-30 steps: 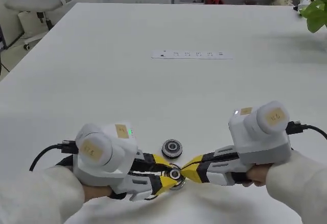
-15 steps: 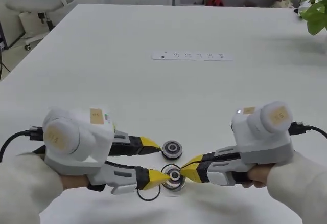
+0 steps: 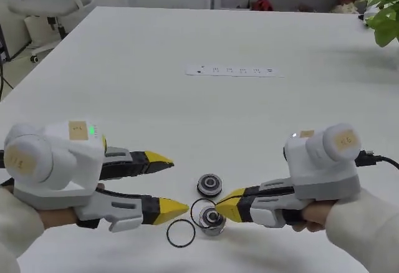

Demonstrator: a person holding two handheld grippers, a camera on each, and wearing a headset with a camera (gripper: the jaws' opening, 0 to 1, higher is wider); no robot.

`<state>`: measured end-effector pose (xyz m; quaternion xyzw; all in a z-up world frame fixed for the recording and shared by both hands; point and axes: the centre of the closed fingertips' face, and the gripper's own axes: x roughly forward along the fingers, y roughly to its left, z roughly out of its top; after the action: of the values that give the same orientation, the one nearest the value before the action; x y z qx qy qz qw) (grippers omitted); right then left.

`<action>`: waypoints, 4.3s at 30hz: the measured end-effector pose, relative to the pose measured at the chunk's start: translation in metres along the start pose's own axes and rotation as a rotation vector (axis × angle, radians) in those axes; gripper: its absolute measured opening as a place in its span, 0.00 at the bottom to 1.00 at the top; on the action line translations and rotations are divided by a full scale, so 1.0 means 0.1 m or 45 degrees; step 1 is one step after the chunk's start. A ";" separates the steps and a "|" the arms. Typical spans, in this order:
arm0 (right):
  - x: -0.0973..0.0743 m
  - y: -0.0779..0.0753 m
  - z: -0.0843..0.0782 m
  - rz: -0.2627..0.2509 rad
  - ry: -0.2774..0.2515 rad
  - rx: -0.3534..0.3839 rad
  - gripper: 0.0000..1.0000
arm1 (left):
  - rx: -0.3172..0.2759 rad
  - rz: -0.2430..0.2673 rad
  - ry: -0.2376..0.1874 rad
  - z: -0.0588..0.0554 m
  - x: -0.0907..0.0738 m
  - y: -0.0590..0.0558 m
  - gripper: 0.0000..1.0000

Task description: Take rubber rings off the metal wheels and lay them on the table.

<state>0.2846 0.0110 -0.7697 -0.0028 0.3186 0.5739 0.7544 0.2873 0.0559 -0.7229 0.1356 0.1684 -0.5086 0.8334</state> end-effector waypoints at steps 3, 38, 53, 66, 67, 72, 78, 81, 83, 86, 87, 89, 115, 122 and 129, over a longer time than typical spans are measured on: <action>0.00 0.02 0.02 0.006 -0.012 0.002 0.00 | -0.007 0.019 -0.004 -0.01 -0.05 0.02 0.47; 0.27 0.34 -0.02 0.083 0.037 -0.045 0.00 | -0.169 0.134 -0.006 -0.42 -0.40 -0.10 0.82; 0.41 0.31 -0.26 0.022 0.157 -0.108 0.00 | -0.173 0.099 0.027 -0.48 -0.37 -0.15 0.84; 0.37 0.22 -0.23 -0.022 0.150 -0.124 0.02 | -0.179 0.084 0.039 -0.50 -0.36 -0.17 0.82; 0.36 0.21 -0.21 -0.029 0.142 -0.122 0.02 | -0.179 0.085 0.039 -0.50 -0.36 -0.16 0.82; 0.30 0.12 -0.11 -0.063 0.093 -0.106 0.03 | -0.181 0.085 0.037 -0.49 -0.36 -0.17 0.82; 0.23 0.03 -0.03 -0.099 0.061 -0.107 0.04 | -0.183 0.083 0.038 -0.49 -0.36 -0.17 0.81; 0.18 -0.02 0.00 -0.118 0.039 -0.101 0.04 | -0.179 0.084 0.040 -0.49 -0.36 -0.17 0.81; 0.15 -0.06 0.03 -0.127 0.024 -0.095 0.04 | -0.179 0.085 0.038 -0.49 -0.36 -0.17 0.81; 0.12 -0.08 0.07 -0.136 0.005 -0.091 0.04 | -0.179 0.083 0.038 -0.49 -0.36 -0.17 0.81; 0.11 -0.10 0.08 -0.138 -0.002 -0.094 0.04 | -0.176 0.078 0.040 -0.48 -0.36 -0.18 0.81; 0.09 -0.11 0.11 -0.139 -0.017 -0.097 0.05 | -0.154 0.069 0.058 -0.49 -0.35 -0.20 0.81; -0.29 -0.38 0.35 -0.250 -0.096 -0.178 0.18 | 0.057 -0.078 0.004 0.37 -0.30 -0.16 0.80; -0.45 -0.34 0.45 -0.253 -0.098 -0.235 0.24 | 0.108 -0.135 -0.015 0.62 -0.24 -0.14 0.81; -0.65 -0.28 0.73 -0.253 -0.148 -0.319 0.32 | 0.168 -0.111 -0.041 0.84 -0.30 -0.02 0.80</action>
<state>0.3347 -0.0273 -0.6901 -0.0951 0.1985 0.5308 0.8184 0.2843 0.0452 -0.6341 0.1744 0.1268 -0.5566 0.8023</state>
